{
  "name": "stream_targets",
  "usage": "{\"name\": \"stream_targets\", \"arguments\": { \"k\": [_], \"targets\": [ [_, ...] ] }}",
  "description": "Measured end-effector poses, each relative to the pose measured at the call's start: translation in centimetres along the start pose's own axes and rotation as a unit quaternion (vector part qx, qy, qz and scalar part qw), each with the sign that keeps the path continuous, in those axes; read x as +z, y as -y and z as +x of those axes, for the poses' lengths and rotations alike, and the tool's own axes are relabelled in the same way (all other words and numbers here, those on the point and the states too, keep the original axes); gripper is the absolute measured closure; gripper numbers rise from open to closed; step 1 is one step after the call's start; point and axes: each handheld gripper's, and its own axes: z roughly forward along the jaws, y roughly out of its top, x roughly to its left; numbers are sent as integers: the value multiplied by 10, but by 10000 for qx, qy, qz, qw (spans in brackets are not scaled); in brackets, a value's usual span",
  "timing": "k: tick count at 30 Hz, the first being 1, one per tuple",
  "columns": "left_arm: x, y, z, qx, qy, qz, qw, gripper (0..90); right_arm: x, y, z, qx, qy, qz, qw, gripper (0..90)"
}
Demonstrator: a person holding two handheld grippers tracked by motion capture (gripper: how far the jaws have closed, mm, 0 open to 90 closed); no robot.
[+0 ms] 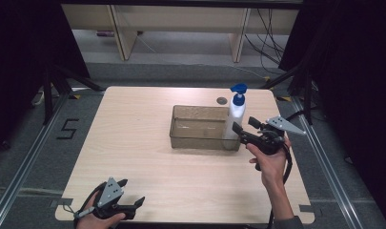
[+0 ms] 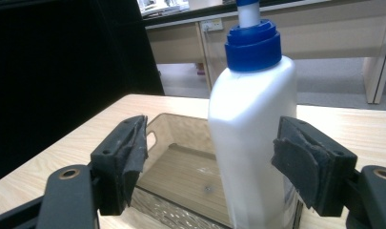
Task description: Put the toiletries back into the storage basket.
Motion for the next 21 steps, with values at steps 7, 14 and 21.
{"name": "stream_targets", "arguments": {
  "k": [7, 14, 21],
  "targets": [
    [0, 0, 0, 10, 2, -19, 10000, 156, -3, 3, 6, -33, -43, 24, 10000, 274],
    [0, 0, 1, -12, 1, -49, 10000, 156, -1, 8, 13, -116, -176, 29, 9998, 273],
    [-1, 0, 1, -58, 4, -38, 10000, 156, -2, 12, 18, -208, -206, 159, 9994, 259]
  ]
}}
